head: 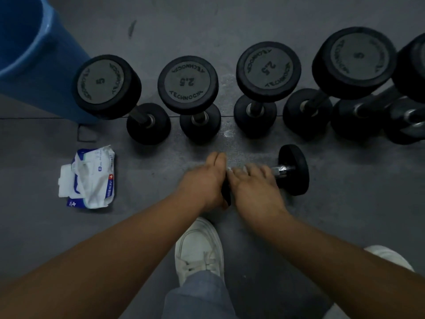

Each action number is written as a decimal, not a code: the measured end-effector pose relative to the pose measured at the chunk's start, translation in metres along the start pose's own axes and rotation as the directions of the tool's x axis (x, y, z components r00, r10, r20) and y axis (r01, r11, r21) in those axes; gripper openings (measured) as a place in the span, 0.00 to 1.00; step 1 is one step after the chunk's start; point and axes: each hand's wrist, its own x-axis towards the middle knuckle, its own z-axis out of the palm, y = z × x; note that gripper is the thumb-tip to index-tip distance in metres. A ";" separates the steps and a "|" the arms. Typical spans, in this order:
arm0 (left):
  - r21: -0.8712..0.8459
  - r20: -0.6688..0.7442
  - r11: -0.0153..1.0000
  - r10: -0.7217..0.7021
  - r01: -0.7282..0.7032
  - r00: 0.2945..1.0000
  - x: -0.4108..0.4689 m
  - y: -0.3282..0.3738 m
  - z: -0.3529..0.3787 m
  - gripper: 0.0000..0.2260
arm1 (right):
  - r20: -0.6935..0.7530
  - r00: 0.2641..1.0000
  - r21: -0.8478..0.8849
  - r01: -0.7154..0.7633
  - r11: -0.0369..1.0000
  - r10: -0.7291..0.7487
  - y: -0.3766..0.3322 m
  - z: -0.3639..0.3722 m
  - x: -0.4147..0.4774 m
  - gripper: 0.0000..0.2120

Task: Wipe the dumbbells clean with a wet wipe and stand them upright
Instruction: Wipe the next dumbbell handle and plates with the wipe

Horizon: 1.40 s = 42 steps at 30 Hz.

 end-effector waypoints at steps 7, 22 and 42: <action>0.002 0.035 1.000 0.008 -0.008 0.999 0.001 -0.001 -0.005 0.51 | 0.168 0.985 0.037 -0.046 0.998 0.039 -0.004 -0.003 -0.004 0.28; 0.209 0.065 0.971 -0.131 0.115 0.989 -0.001 0.023 -0.022 0.44 | 0.059 0.998 0.051 0.008 0.999 -0.011 -0.003 -0.004 -0.007 0.27; -0.003 -0.056 0.976 -0.216 0.217 0.975 -0.021 0.031 0.019 0.43 | 0.185 0.973 0.423 -0.203 0.883 0.135 -0.004 0.007 0.007 0.20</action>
